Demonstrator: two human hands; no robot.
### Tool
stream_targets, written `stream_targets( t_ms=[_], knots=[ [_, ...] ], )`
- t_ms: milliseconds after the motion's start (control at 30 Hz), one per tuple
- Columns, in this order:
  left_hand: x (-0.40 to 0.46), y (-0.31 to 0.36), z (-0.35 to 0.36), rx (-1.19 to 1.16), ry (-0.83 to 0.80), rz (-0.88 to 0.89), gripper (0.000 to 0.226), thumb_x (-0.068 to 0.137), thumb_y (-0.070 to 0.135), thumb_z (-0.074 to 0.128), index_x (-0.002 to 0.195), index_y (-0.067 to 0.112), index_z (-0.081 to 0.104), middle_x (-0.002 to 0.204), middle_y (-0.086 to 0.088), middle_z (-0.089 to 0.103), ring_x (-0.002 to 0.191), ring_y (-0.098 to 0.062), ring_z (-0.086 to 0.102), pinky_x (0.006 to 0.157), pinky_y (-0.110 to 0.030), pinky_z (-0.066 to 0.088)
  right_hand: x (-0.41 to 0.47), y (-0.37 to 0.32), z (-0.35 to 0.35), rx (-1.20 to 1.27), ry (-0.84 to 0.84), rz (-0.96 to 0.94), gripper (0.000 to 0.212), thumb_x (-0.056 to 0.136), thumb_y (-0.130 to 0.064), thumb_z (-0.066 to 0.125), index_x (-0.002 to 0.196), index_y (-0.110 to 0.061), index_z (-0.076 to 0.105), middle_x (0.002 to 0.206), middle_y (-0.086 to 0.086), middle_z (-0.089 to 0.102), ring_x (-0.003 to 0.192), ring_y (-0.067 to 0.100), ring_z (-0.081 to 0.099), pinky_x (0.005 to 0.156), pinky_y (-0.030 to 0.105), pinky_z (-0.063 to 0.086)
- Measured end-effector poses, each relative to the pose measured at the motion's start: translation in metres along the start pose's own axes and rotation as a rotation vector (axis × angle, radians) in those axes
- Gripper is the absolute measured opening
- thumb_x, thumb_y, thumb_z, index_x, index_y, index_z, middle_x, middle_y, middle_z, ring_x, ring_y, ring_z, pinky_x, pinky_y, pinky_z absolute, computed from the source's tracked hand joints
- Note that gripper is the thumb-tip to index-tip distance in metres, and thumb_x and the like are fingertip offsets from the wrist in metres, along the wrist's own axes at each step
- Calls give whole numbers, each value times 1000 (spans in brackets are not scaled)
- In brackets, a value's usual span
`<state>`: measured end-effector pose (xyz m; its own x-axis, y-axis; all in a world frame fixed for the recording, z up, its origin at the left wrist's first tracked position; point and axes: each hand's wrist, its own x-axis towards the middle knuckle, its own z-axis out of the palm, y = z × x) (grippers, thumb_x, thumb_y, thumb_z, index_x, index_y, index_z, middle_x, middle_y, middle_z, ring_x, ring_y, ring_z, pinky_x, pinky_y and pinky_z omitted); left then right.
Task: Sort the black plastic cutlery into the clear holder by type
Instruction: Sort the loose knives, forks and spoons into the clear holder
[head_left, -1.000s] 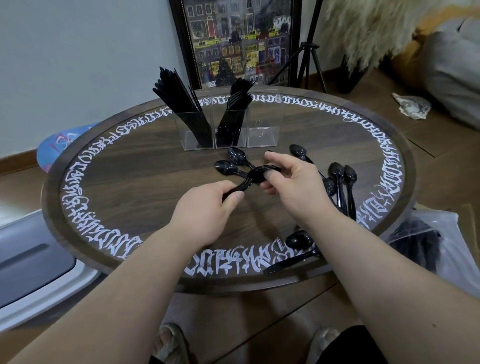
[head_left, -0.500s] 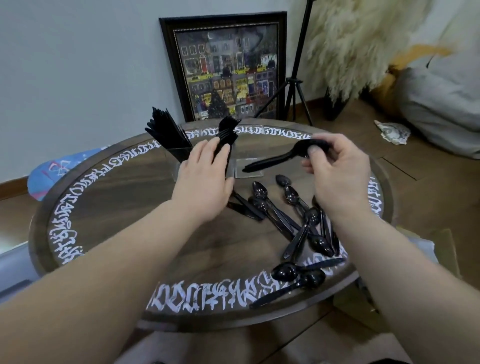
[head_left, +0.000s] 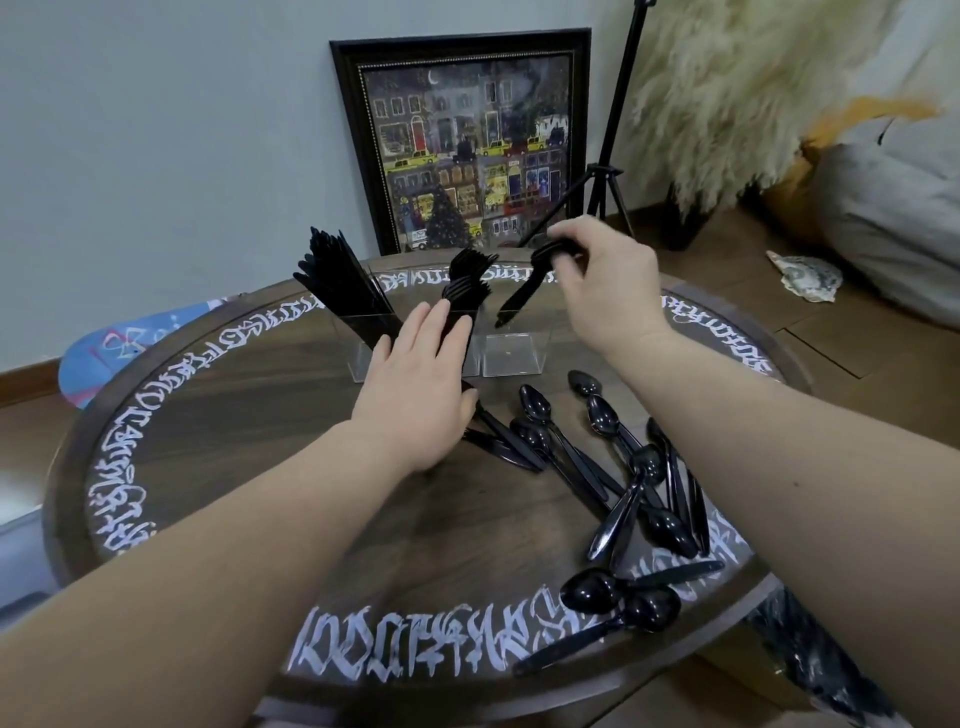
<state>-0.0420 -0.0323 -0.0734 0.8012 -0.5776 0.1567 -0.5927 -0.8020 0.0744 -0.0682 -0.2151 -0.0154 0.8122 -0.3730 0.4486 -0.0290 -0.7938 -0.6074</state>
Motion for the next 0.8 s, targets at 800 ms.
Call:
stream_targets(
  t_ms=[800],
  knots=[
    [-54, 0, 41, -26, -384, 28, 63, 97, 53, 33, 151, 37, 6, 160, 1, -12, 147, -19, -9, 117, -50, 7, -107, 44, 33, -476, -539, 63, 49, 91, -50, 52, 130, -20, 52, 117, 6, 60, 115, 29, 45, 90, 35, 40]
  ],
)
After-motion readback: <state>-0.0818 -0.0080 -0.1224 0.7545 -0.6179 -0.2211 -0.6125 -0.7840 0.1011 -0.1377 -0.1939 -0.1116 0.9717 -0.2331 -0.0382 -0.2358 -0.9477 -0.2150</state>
